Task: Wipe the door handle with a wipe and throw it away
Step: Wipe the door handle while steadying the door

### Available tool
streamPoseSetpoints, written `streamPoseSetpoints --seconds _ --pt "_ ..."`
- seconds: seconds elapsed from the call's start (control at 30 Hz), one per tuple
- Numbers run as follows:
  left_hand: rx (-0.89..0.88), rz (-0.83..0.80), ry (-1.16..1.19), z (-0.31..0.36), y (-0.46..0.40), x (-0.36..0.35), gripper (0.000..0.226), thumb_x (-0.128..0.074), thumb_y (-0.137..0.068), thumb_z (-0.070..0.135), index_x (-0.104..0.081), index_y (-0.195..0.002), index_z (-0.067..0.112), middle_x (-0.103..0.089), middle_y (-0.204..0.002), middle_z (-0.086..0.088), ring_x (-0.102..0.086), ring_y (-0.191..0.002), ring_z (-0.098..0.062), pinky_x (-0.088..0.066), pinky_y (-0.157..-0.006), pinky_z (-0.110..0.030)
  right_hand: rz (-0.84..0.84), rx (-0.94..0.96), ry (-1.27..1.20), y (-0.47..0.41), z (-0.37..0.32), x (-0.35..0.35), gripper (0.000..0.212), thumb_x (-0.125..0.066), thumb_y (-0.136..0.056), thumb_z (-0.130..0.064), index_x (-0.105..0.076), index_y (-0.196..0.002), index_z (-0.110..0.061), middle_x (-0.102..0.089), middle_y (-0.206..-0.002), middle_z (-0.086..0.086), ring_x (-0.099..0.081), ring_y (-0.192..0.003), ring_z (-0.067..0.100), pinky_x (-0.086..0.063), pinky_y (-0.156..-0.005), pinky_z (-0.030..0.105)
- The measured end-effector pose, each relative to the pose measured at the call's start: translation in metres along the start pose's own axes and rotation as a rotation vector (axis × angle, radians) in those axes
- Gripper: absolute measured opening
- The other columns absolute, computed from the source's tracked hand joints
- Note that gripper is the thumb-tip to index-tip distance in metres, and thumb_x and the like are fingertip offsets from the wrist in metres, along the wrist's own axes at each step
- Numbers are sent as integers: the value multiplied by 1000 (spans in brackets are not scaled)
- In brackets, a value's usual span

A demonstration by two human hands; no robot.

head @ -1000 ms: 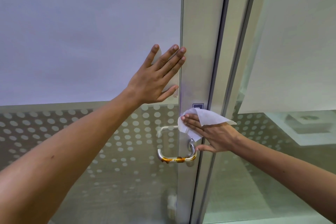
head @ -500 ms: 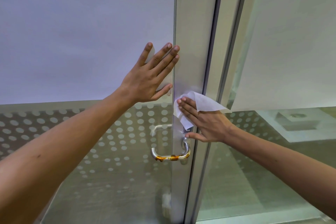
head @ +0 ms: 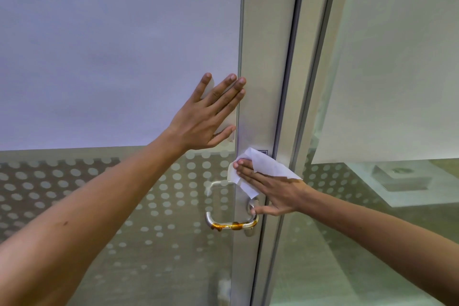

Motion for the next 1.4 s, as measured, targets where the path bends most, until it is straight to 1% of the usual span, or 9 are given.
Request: streamPoseSetpoints --seconds 0.17,0.33,0.6,0.73,0.8,1.0,1.2,1.3,1.4 --pt "8 -9 11 0 0 1 74 -30 -101 49 -18 -158 4 -17 -165 -15 -15 -153 -32 -10 -121 -59 -42 77 -56 2 -2 -8 97 -64 -90 -48 -9 -152 4 -6 -164 14 -3 -153 22 -9 -124 40" --pt "2 -12 6 -2 2 -1 74 -32 -100 49 -19 -158 4 -16 -165 -14 -16 -153 -31 -12 -121 -58 -133 90 -155 10 -2 -23 99 -66 -89 -45 -6 -154 -1 -4 -166 8 -3 -153 22 -16 -122 49" --pt "13 -10 -6 -2 1 -1 75 -34 -99 49 -20 -157 4 -18 -165 -14 -17 -153 -32 -13 -120 -59 -112 117 -43 7 9 -13 94 -62 -89 -48 -13 -153 1 -12 -164 11 -8 -152 19 -19 -122 45" --pt "14 2 1 -1 2 -2 75 -36 -99 49 -22 -157 4 -19 -165 -14 -18 -153 -32 -15 -120 -60 4 172 -64 -1 12 9 87 -49 -94 -51 -9 -154 -1 -6 -165 8 -11 -152 24 -17 -123 45" --pt "12 10 3 -1 2 -3 75 -37 -98 49 -24 -156 4 -21 -164 -15 -19 -152 -32 -16 -120 -60 46 175 -63 -7 16 21 88 -56 -94 -45 -11 -152 3 -6 -164 11 -10 -152 25 -13 -124 41" --pt "10 5 7 -2 3 -2 75 -38 -98 48 -24 -156 3 -22 -164 -15 -20 -152 -32 -17 -120 -60 77 145 75 -12 18 36 90 -62 -92 -41 -13 -151 7 -8 -163 16 -7 -152 23 -7 -124 36" --pt "12 -6 14 -2 3 -2 74 -39 -98 48 -25 -156 4 -22 -164 -15 -21 -152 -32 -18 -120 -60 150 100 390 -15 20 27 75 -44 -98 -38 -13 -152 4 -8 -163 17 -6 -152 26 -10 -124 42" --pt "10 -4 8 -1 2 -3 75 -38 -98 49 -24 -157 5 -21 -164 -14 -20 -152 -32 -15 -120 -59 171 153 593 -13 25 13 59 -31 -103 -22 -13 -151 7 -9 -162 21 -8 -151 30 -17 -123 42" --pt "9 -7 11 -1 2 -3 75 -37 -98 49 -23 -157 5 -20 -164 -14 -19 -152 -31 -14 -120 -58 197 276 834 -5 25 -4 52 -18 -98 2 -10 -150 10 -4 -160 26 -10 -150 31 -12 -123 39"
Point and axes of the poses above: each hand's wrist, its own y-axis away from the middle knuckle, its own x-axis out of the back of the hand, z = x × y, the point moved 5 cm from there along -y, towards the middle knuckle
